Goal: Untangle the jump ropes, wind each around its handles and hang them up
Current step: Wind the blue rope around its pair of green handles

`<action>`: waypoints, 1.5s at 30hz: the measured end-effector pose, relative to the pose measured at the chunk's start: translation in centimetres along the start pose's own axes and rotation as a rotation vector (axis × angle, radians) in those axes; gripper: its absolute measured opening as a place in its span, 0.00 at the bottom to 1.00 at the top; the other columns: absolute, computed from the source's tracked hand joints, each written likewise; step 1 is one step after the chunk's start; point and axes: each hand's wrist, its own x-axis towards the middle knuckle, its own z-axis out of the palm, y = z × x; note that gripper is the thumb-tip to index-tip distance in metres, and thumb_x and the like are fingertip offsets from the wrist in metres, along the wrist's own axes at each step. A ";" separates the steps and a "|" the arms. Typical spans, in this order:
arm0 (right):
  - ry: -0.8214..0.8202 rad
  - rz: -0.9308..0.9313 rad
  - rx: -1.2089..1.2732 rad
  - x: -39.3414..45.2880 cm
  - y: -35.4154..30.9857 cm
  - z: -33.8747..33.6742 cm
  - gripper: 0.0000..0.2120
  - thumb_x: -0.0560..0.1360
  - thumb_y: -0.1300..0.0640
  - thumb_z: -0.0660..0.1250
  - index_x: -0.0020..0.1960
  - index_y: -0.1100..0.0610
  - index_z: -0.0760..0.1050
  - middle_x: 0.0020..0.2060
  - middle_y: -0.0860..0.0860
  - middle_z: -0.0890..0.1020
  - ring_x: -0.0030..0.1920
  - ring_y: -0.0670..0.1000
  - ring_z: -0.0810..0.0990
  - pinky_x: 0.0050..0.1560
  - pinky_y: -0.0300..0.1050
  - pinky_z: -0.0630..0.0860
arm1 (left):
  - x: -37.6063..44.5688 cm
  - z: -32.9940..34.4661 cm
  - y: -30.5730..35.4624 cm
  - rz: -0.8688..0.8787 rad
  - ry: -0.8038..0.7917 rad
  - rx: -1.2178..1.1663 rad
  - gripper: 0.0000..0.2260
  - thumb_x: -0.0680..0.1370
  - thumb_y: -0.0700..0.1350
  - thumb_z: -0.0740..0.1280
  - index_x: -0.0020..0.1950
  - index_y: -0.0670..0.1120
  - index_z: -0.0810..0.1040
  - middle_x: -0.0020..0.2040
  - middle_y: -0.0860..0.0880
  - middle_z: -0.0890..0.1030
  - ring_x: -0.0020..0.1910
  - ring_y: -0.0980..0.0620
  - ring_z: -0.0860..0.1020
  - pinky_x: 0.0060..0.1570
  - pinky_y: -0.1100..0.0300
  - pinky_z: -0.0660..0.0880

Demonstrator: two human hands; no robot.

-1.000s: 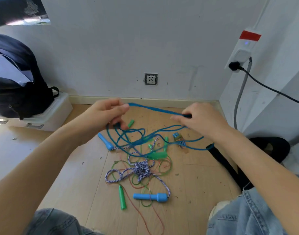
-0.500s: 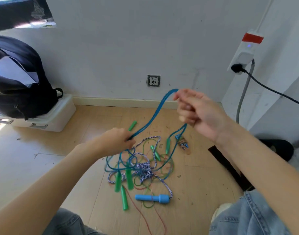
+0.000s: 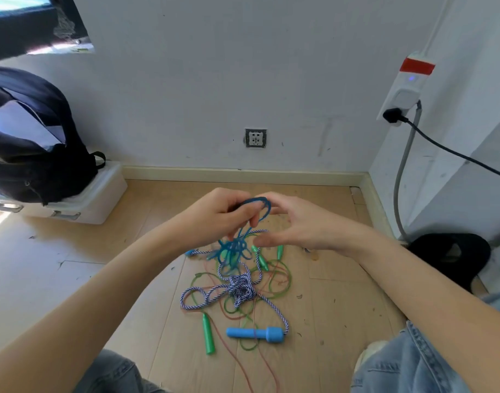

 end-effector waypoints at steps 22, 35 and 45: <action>-0.185 0.109 -0.167 -0.1 1.0 0.0 0.22 0.71 0.51 0.71 0.62 0.54 0.70 0.57 0.50 0.78 0.44 0.40 0.79 0.43 0.37 0.73 | -0.8 -0.5 1.4 -0.102 -0.142 -0.108 0.10 0.78 0.43 0.63 0.36 0.49 0.78 0.27 0.54 0.69 0.26 0.58 0.68 0.29 0.68 0.68; 0.471 0.205 0.269 0.4 1.3 -2.3 0.14 0.80 0.61 0.56 0.38 0.62 0.71 0.27 0.54 0.80 0.25 0.49 0.77 0.27 0.38 0.76 | -1.2 3.6 -2.0 -0.403 -0.404 -0.194 0.15 0.81 0.52 0.55 0.41 0.46 0.75 0.26 0.52 0.70 0.28 0.55 0.73 0.33 0.67 0.72; -0.202 0.108 0.124 -0.4 -0.1 -0.6 0.09 0.74 0.60 0.67 0.54 0.55 0.74 0.46 0.48 0.82 0.35 0.45 0.82 0.29 0.35 0.73 | -0.2 2.0 -0.4 -0.178 -0.130 0.011 0.16 0.80 0.48 0.57 0.33 0.48 0.71 0.22 0.57 0.66 0.20 0.60 0.62 0.22 0.69 0.61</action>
